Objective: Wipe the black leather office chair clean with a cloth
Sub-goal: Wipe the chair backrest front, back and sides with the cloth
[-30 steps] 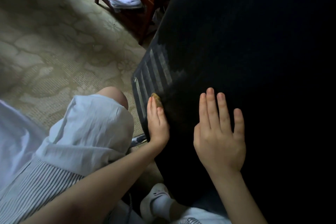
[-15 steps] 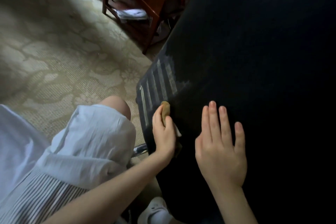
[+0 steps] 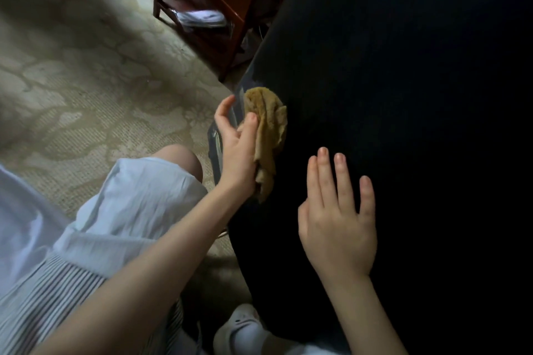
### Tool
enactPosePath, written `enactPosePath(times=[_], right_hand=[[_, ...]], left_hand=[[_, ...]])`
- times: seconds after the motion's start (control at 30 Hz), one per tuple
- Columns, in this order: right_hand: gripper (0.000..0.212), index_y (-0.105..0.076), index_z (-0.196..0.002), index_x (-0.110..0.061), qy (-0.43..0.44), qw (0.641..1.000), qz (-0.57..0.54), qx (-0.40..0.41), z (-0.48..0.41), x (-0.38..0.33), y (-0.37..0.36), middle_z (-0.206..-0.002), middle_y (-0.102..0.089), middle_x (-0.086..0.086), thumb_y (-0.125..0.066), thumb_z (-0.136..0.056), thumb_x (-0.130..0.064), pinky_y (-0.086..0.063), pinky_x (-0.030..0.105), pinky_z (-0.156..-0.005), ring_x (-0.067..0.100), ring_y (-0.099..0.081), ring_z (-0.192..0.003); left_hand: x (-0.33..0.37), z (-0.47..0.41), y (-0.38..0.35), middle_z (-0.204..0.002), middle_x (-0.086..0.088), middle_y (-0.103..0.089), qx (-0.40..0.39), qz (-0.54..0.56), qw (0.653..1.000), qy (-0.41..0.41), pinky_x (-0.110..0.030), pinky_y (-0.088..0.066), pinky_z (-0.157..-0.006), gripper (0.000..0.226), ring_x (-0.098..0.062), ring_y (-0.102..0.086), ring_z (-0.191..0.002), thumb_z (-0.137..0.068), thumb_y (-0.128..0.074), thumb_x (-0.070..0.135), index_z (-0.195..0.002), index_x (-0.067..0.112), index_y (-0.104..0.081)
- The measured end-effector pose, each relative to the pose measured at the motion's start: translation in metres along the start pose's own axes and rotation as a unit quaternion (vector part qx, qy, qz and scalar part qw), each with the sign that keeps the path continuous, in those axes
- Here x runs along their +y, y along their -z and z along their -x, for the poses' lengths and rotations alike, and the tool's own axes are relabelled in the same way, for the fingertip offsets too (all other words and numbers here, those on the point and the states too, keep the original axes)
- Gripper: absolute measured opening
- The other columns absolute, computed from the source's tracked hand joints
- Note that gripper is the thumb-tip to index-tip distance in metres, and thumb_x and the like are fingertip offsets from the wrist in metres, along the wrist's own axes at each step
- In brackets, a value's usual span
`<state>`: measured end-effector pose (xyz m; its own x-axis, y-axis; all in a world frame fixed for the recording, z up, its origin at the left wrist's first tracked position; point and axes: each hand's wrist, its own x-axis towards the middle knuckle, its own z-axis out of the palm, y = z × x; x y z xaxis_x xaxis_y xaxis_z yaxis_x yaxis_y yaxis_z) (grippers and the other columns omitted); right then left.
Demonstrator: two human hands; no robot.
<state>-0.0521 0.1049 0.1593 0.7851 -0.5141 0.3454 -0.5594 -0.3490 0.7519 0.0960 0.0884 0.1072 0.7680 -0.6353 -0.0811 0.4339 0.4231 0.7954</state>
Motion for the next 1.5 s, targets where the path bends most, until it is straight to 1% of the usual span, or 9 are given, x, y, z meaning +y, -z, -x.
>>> enactPosePath(times=[0.13,0.23,0.5,0.63,0.8,0.97,1.13,1.3,1.5], right_hand=[[0.053,-0.045,-0.137,-0.007,-0.012,0.999,-0.045,-0.006,-0.005,-0.002,0.005,-0.146,-0.041,0.009,-0.031,-0.089,-0.024,0.005,0.041,-0.115,0.022,-0.025,-0.135],[0.052,-0.049,-0.135,-0.008,-0.006,0.998,-0.053,-0.022,-0.008,-0.006,0.005,-0.144,-0.043,0.009,-0.032,-0.088,-0.024,0.005,0.043,-0.114,0.023,-0.025,-0.135],[0.052,-0.046,-0.136,-0.006,-0.007,0.997,-0.066,-0.041,-0.02,-0.016,0.0,-0.145,-0.041,0.01,-0.028,-0.089,-0.021,0.007,0.044,-0.114,0.024,-0.021,-0.137],[0.054,-0.031,-0.145,-0.008,0.022,0.999,0.005,-0.042,-0.015,-0.015,-0.007,-0.152,-0.027,0.01,-0.022,-0.093,-0.02,0.009,0.045,-0.114,0.025,-0.015,-0.14],[0.06,-0.027,-0.148,-0.011,0.06,0.994,0.069,-0.064,-0.016,-0.019,-0.009,-0.152,-0.01,0.012,-0.024,-0.09,-0.029,0.011,0.048,-0.113,0.025,-0.011,-0.14],[0.058,-0.033,-0.144,-0.008,0.056,0.995,0.061,-0.06,-0.017,-0.023,-0.012,-0.15,-0.017,0.014,-0.025,-0.089,-0.026,0.007,0.046,-0.114,0.025,-0.016,-0.138],[0.052,-0.035,-0.143,-0.007,0.057,0.996,0.05,-0.048,-0.019,-0.026,-0.017,-0.15,-0.031,0.012,-0.027,-0.093,-0.021,0.003,0.046,-0.114,0.026,-0.02,-0.137],[0.056,-0.036,-0.143,-0.007,0.056,0.995,0.057,-0.056,-0.02,-0.027,-0.016,-0.15,-0.032,0.011,-0.027,-0.091,-0.025,0.002,0.046,-0.114,0.025,-0.019,-0.137],[0.056,-0.033,-0.145,-0.007,0.063,0.994,0.075,-0.053,-0.017,-0.025,-0.017,-0.152,-0.029,0.011,-0.03,-0.092,-0.026,0.0,0.047,-0.113,0.025,-0.018,-0.138]], left_hand=[[-0.036,-0.007,0.0,-0.119,0.002,-0.047,-0.029,-0.139,0.989,-0.029,-0.029,-0.036,-0.099,0.031,-0.008,-0.048,-0.113,-0.099,-0.037,0.02,-0.13,0.015,-0.041],[-0.052,-0.012,0.004,-0.12,0.001,-0.031,0.057,-0.247,0.967,-0.03,-0.025,-0.022,-0.107,0.038,-0.015,-0.032,-0.119,-0.096,-0.038,0.027,-0.131,0.016,-0.049],[-0.035,0.018,-0.029,-0.111,0.019,-0.032,-0.018,-0.181,0.979,-0.095,-0.021,-0.031,-0.099,0.043,-0.013,-0.037,-0.117,-0.087,-0.033,0.055,-0.129,0.052,-0.029],[-0.05,0.014,-0.028,-0.112,0.016,-0.03,0.0,-0.211,0.962,-0.171,-0.041,-0.038,-0.101,0.048,-0.018,-0.04,-0.109,-0.091,-0.034,0.043,-0.138,0.043,-0.028],[-0.079,0.006,-0.009,-0.112,0.002,-0.035,0.02,-0.254,0.947,-0.196,-0.041,-0.04,-0.099,0.047,-0.022,-0.044,-0.107,-0.094,-0.034,0.035,-0.141,0.03,-0.032],[-0.142,-0.004,0.041,-0.112,-0.003,-0.036,0.085,-0.312,0.945,-0.055,-0.027,-0.034,-0.095,0.047,-0.016,-0.041,-0.106,-0.092,-0.029,0.043,-0.138,0.031,-0.027],[-0.19,-0.018,0.083,-0.114,-0.024,-0.044,0.192,-0.349,0.908,0.127,-0.041,-0.039,-0.098,0.057,-0.037,-0.05,-0.104,-0.088,-0.032,0.037,-0.139,0.013,-0.043],[-0.196,-0.02,0.102,-0.12,-0.012,-0.056,0.212,-0.317,0.873,0.304,-0.034,-0.035,-0.098,0.037,-0.029,-0.052,-0.109,-0.101,-0.032,0.024,-0.128,0.01,-0.053],[-0.185,-0.007,0.088,-0.102,-0.016,-0.056,0.236,-0.333,0.879,0.245,-0.041,-0.044,-0.091,0.028,-0.035,-0.055,-0.1,-0.097,-0.035,0.018,-0.107,0.007,-0.059]])
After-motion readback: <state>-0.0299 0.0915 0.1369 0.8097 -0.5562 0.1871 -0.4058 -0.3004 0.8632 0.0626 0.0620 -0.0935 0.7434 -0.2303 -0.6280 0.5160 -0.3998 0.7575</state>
